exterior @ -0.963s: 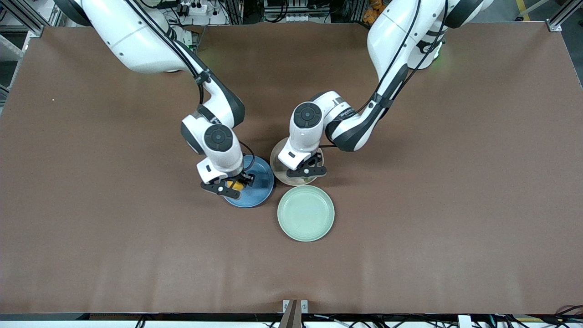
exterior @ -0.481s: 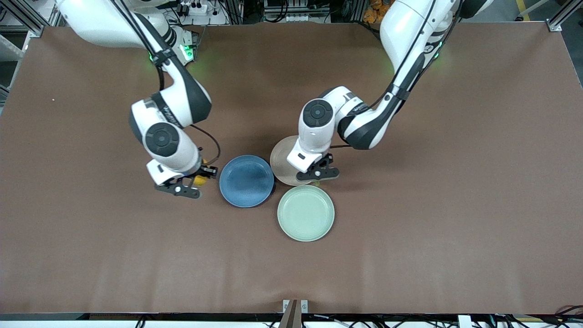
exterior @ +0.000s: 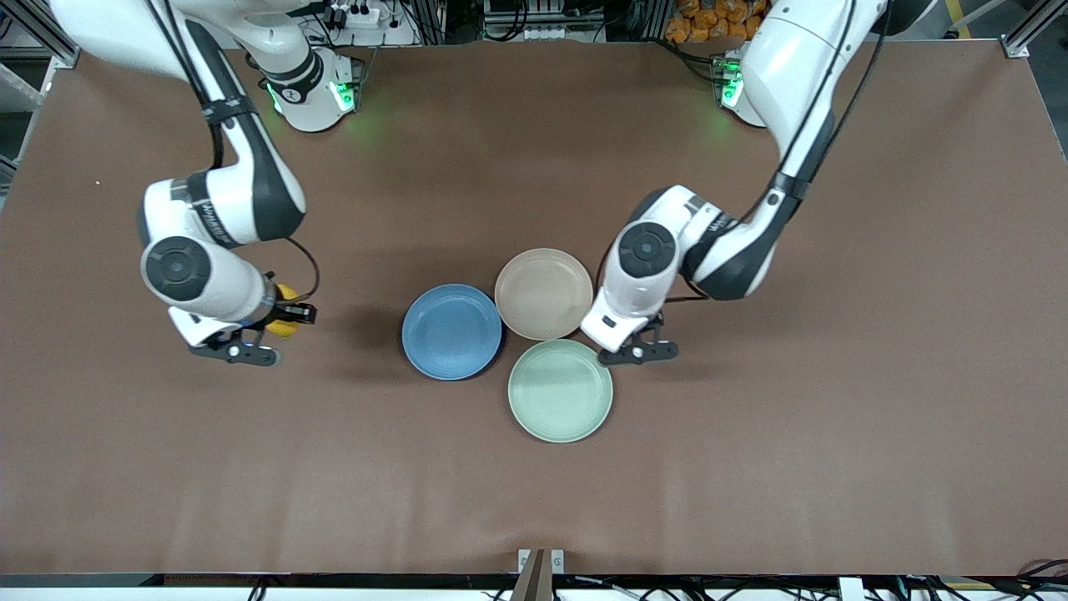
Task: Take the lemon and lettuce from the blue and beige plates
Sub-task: 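Lift the lemon with the right gripper while the left gripper lifts lettuce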
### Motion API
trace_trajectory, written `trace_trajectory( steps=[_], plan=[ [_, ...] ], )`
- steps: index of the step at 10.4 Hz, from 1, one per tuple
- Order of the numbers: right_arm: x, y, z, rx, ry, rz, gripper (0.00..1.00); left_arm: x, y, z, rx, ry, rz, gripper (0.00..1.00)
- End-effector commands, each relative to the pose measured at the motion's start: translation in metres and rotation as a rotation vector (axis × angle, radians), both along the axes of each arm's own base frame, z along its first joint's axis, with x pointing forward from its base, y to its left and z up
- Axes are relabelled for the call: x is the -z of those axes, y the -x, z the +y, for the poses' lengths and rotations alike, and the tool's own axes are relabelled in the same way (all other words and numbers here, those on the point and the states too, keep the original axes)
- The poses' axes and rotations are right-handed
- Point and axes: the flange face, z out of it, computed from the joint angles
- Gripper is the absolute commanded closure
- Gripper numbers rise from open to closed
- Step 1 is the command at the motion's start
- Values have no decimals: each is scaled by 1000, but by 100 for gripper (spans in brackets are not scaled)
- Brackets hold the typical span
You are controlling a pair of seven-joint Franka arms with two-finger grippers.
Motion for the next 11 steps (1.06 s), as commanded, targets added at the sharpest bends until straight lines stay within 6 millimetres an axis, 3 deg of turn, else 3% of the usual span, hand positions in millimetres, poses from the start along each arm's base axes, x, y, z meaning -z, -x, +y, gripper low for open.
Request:
trace_trajectory(
  steps=[1,2,5,7,11],
  plan=[
    [6,20,-47,-26,-41,-25,72,-3,-21,47,31,-26,20,100],
    [17,24,-68,-43,-43,-38,72,-1,-30,68,48,-31,34,100],
    [61,46,-103,-103,-54,-89,72,14,-55,131,138,-39,66,100],
    [86,57,-104,-149,-63,-141,72,20,-67,174,196,-44,83,100],
    [118,60,-108,-184,-70,-120,71,32,-80,229,301,-39,111,99]
  ],
)
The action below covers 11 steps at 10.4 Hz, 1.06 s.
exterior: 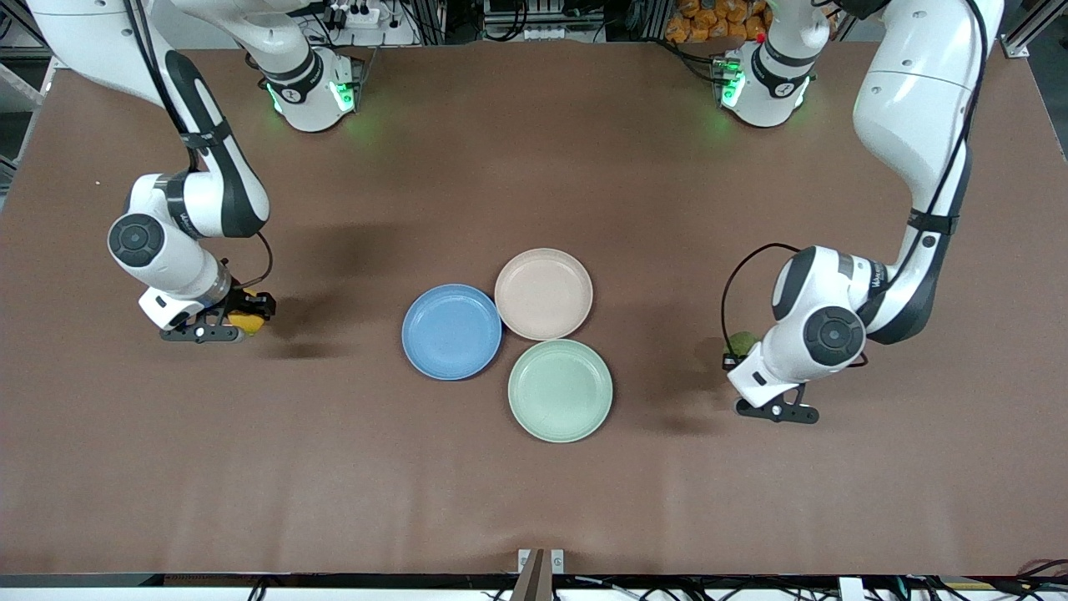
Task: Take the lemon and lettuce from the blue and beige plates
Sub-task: 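Lower and release the lemon and lettuce onto the table beside the plates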
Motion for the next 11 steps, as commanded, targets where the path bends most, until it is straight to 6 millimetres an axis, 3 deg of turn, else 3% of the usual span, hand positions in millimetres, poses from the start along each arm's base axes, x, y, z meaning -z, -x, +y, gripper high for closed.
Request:
trace_trajectory(
  steps=[1,2,6,7,8,10,11],
  plan=[
    [23,3,-4,-14,-18,4,70,4,-4,17,61,-13,12,33],
    [34,4,-4,-28,-19,4,70,8,-2,19,60,-16,20,0],
    [41,4,7,-51,-25,-1,66,9,11,31,-7,-5,47,0],
    [41,3,11,-46,-28,-4,23,4,21,27,-50,-8,48,0],
    [37,1,14,-49,-28,-2,0,-2,34,18,-76,-13,46,0],
    [15,-11,22,-58,-27,1,0,-12,55,15,-90,-4,36,0],
    [-13,-25,25,-55,-19,41,0,-16,65,19,-102,5,29,0]
  ],
)
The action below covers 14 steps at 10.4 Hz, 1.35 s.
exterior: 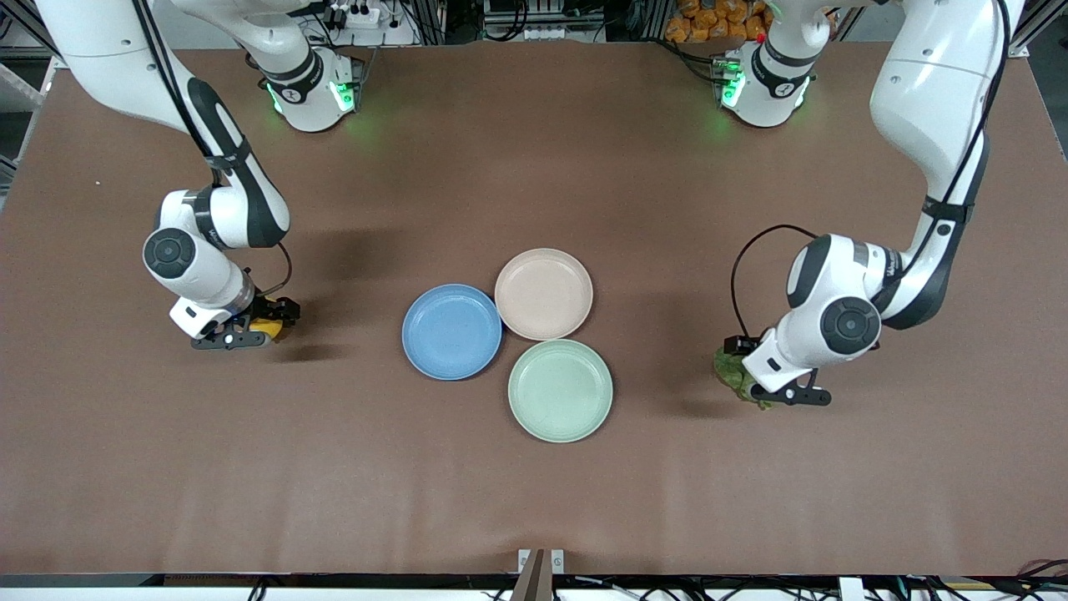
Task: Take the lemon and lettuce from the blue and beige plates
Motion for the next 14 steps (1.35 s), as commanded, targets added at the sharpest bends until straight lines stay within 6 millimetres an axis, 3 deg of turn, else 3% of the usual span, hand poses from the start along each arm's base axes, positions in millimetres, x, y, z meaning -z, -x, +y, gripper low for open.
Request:
trace_trajectory(
  steps=[1,3,5,7,9,10,14],
  plan=[
    [-70,-29,5,15,1,69,0,-23,36,16,-42,1,-18,0],
    [-128,-53,11,59,-39,117,0,-44,59,27,-61,-9,-25,0],
    [-181,-69,15,70,-53,112,0,-63,80,25,-80,5,-34,0],
    [-223,-66,5,84,-59,66,0,-82,95,25,-71,-4,-51,0],
    [-270,-63,-5,96,-64,-2,0,-95,93,23,-60,-5,-64,0],
    [-297,-61,-8,110,-85,-21,0,-113,83,16,-52,6,-103,0],
    [-369,-38,-44,198,-180,-41,0,-195,53,-2,-34,12,-138,0]
  ],
)
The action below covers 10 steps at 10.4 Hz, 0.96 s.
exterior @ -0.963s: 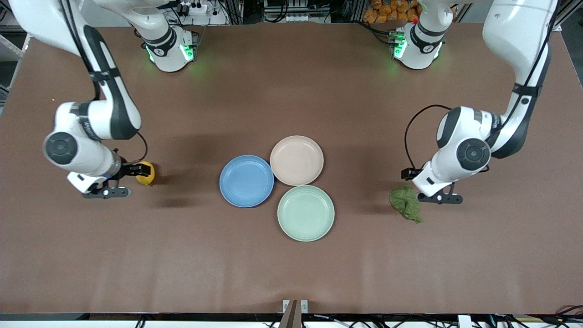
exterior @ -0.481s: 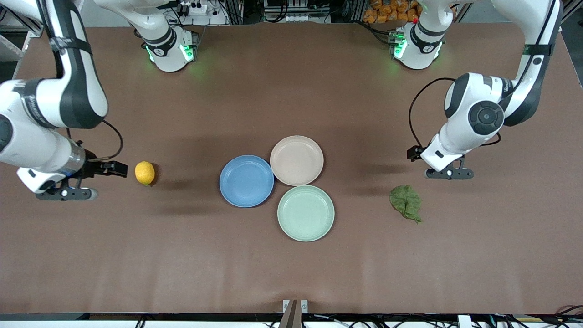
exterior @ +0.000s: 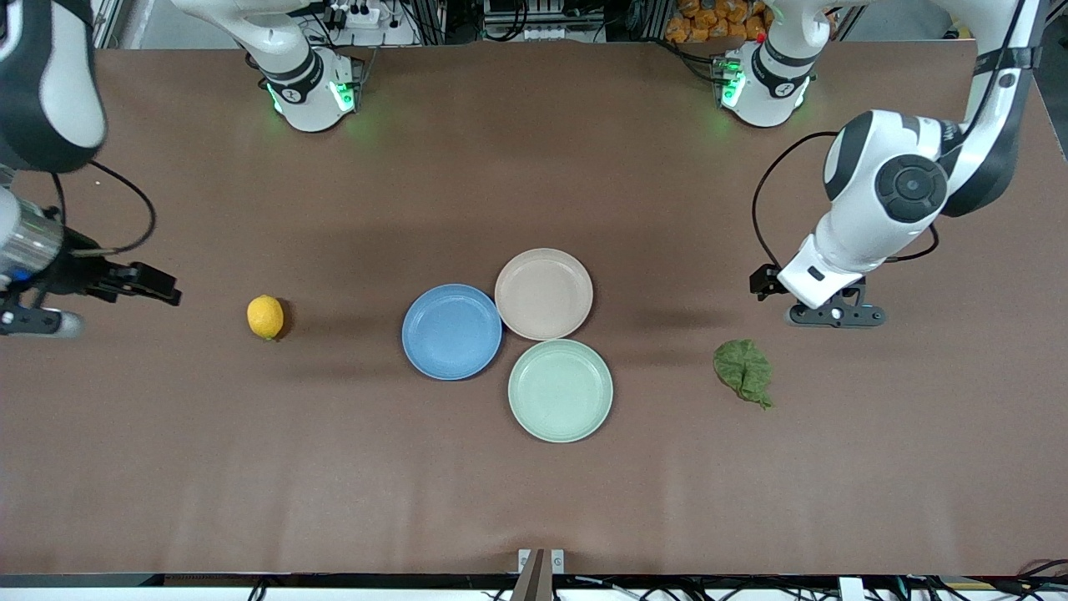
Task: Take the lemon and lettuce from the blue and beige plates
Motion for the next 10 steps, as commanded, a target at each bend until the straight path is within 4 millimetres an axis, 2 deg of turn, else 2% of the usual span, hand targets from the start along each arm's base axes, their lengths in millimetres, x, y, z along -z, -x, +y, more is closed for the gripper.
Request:
trace_trajectory(
  steps=[1,2,4,5,7,10],
  plan=[
    [-34,16,-16,14,-34,4,0,-42,-5,-6,9,10,-2,0],
    [-49,21,-18,18,-32,12,0,-62,-6,-11,18,10,-3,0],
    [-71,30,-23,26,-28,35,0,-114,-10,-4,-10,32,11,0],
    [-79,36,-25,26,-31,51,0,-134,-3,-2,21,27,-7,0],
    [-90,45,-25,30,-37,48,0,-162,8,-6,38,32,-55,0],
    [-93,47,-21,23,-27,42,0,-193,26,-11,27,90,-90,0]
  ],
)
